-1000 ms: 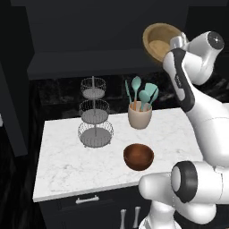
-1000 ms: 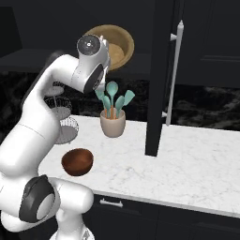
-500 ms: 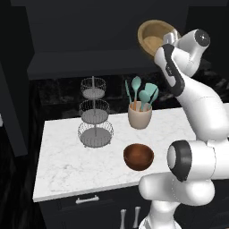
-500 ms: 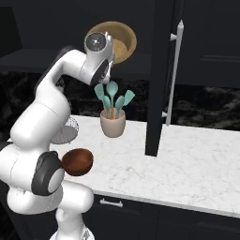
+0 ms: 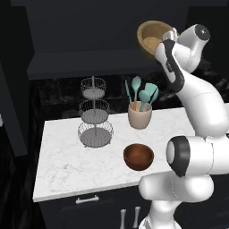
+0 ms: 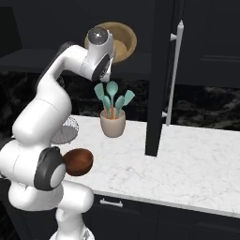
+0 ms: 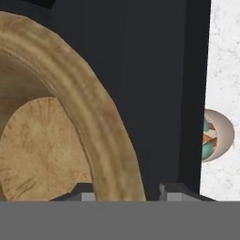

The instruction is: Pick up the bowls on the counter and stack them on top of one another in the open cabinet. Place the smaller bowl on top of the larger bowl.

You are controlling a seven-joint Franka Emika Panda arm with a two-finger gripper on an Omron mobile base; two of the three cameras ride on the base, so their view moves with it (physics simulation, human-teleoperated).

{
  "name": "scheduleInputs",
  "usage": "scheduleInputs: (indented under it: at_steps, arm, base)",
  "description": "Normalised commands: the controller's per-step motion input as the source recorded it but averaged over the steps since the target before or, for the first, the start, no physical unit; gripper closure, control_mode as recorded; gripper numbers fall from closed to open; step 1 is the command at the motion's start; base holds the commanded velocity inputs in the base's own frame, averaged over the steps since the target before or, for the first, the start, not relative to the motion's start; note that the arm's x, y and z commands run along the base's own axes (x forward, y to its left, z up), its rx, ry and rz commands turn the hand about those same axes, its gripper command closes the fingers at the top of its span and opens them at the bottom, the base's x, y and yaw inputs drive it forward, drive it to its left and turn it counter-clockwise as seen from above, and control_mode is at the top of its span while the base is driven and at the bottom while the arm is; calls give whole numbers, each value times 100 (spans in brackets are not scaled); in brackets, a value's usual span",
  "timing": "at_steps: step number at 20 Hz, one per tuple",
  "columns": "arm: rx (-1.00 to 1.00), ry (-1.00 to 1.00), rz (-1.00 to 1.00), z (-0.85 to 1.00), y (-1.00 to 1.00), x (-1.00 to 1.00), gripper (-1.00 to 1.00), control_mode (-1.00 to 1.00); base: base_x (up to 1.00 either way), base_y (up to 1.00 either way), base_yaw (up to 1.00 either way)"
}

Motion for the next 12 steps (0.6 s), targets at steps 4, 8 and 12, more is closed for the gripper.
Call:
scheduleInputs:
  at_steps: [4, 8, 12]
  arm:
    - [-1, -3, 0, -35, 10, 0, -100, -100]
    - [0, -9, 0, -5, 3, 7, -100, -100]
    - [0, -15, 0, 0, 2, 2, -100, -100]
  base:
    - [0, 0, 0]
    - [0, 0, 0]
    - [0, 0, 0]
